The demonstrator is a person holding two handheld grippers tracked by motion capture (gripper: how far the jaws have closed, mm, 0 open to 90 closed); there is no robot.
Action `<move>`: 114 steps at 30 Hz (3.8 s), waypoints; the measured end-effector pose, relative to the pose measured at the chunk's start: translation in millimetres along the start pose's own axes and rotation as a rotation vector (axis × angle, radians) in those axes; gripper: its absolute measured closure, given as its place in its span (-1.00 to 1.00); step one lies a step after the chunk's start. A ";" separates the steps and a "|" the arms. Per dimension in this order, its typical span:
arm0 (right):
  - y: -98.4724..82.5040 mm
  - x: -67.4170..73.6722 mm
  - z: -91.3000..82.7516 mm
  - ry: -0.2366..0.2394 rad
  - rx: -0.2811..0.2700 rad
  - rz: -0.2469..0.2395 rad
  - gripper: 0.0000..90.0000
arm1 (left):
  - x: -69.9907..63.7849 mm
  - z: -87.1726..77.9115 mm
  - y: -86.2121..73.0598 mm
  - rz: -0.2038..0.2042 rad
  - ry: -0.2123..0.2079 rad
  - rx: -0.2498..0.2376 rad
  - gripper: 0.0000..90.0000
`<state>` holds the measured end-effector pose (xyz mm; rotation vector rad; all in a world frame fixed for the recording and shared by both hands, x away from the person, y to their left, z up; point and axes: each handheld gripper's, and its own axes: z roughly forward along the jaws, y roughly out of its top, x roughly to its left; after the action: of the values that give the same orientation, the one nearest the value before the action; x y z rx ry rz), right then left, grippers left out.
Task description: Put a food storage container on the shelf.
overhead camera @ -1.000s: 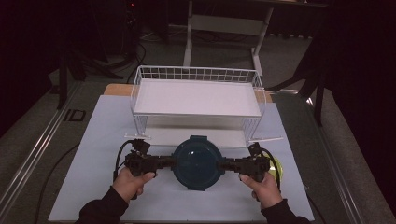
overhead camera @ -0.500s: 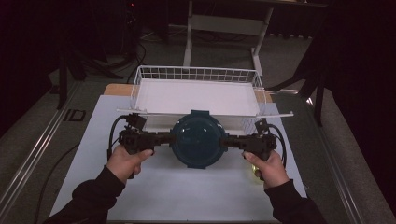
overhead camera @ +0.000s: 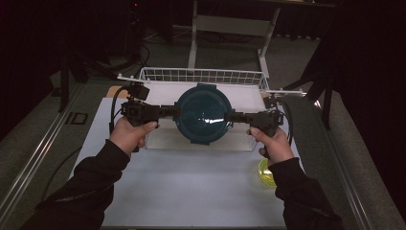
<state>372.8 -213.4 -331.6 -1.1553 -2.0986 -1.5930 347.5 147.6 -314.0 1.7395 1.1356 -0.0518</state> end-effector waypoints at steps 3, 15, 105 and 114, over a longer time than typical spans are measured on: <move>7.5 -5.8 3.6 -0.004 0.003 0.017 0.28 | 7.2 4.3 6.8 -0.022 -0.005 -0.003 0.52; 30.1 -36.9 5.3 0.058 -0.044 0.190 0.25 | 18.5 17.0 27.0 -0.083 -0.041 -0.055 0.44; -5.3 13.3 53.4 -0.298 -0.022 -0.232 0.84 | -0.7 22.1 -193.3 0.370 -0.004 -0.263 -0.99; -35.8 26.0 24.0 -0.254 -0.039 -0.298 0.16 | 0.1 16.3 -193.5 0.392 -0.034 -0.252 -0.99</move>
<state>336.1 -183.6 -348.6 -1.1533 -2.5134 -1.6940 219.1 143.5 -459.6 1.6946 0.7251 0.2888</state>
